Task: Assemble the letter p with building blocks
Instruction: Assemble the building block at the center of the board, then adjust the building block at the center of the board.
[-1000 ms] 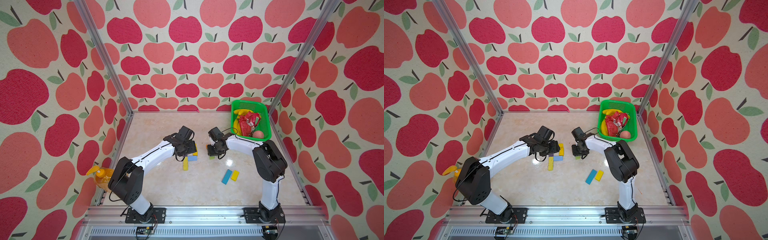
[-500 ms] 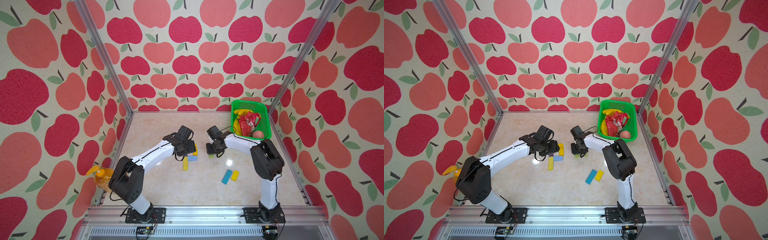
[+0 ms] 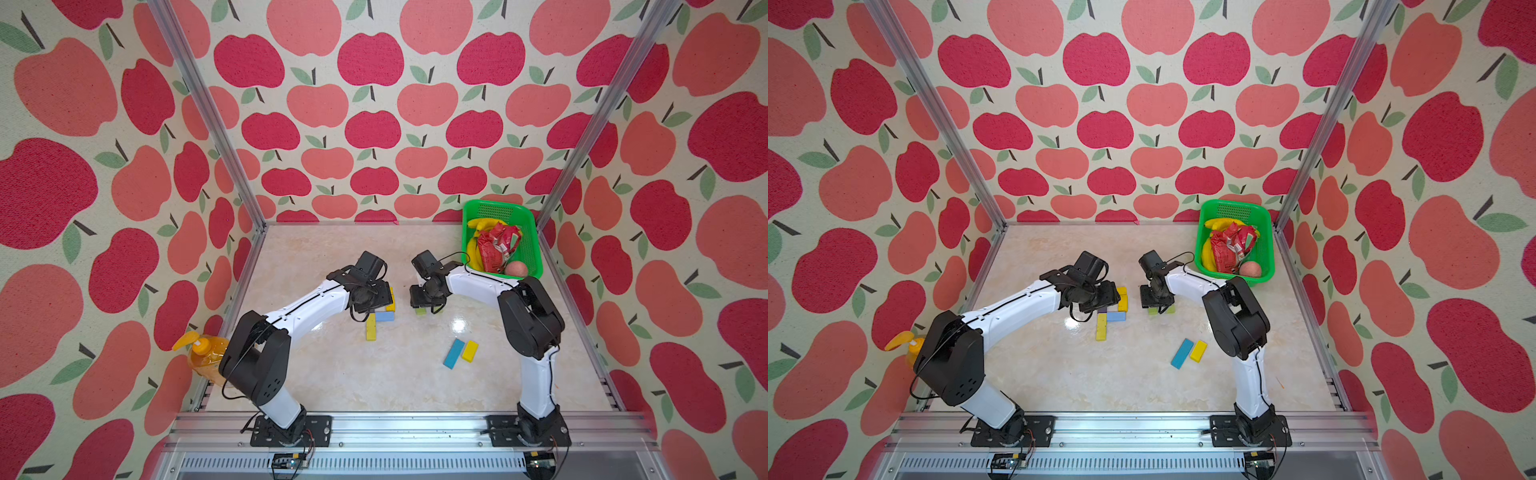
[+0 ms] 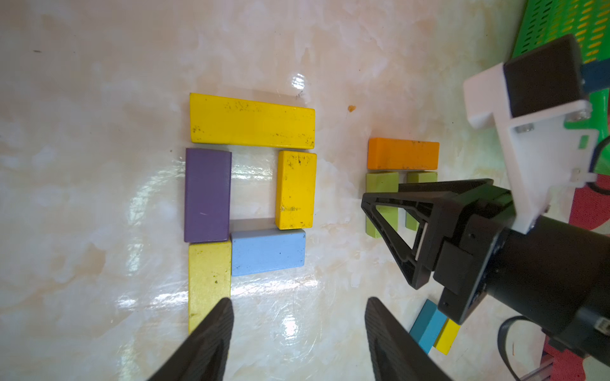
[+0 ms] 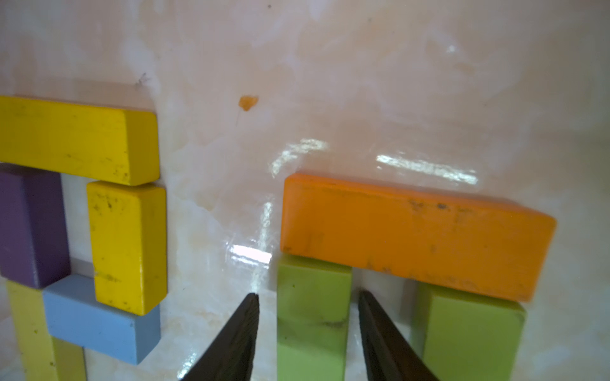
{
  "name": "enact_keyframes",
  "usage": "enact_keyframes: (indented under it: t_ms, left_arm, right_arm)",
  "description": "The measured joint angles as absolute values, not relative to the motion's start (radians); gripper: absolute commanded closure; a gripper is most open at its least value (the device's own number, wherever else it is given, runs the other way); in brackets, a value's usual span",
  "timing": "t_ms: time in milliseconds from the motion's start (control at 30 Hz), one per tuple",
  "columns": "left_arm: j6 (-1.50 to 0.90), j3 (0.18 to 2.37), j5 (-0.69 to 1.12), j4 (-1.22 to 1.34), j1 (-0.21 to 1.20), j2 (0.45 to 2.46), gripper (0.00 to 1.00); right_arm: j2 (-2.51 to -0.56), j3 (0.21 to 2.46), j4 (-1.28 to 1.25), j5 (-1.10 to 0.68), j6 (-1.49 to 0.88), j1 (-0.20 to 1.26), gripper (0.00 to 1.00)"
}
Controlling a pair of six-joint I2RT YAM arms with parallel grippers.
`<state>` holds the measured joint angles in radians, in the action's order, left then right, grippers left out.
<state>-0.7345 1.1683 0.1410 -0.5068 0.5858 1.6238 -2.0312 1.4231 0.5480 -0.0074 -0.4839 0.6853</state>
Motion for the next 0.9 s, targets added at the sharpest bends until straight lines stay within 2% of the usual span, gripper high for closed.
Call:
enact_keyframes:
  t_ms: [333, 533, 633, 767, 900]
  left_arm:
    - [-0.744, 1.168, 0.148, -0.488, 0.590, 1.637, 0.39]
    - [-0.772, 1.168, 0.195, -0.441, 0.609, 1.665, 0.53]
    - [-0.786, 1.175, 0.220, -0.415, 0.625, 1.729, 0.57]
    - [-0.808, 1.192, 0.249, -0.393, 0.642, 1.822, 0.68]
    - [-0.822, 1.220, 0.264, -0.378, 0.646, 1.869, 0.69]
  right_arm:
    - [-1.961, 1.422, 0.563, 0.001, -0.483, 0.686, 0.42]
    - [-1.814, 1.369, 0.569, -0.015, -0.466, 0.663, 0.55]
    - [-1.777, 1.326, 0.553, -0.060, -0.462, 0.641, 0.59]
    - [-1.775, 1.247, 0.536, -0.122, -0.465, 0.619, 0.72]
    - [-1.775, 1.188, 0.521, -0.175, -0.474, 0.617, 0.79]
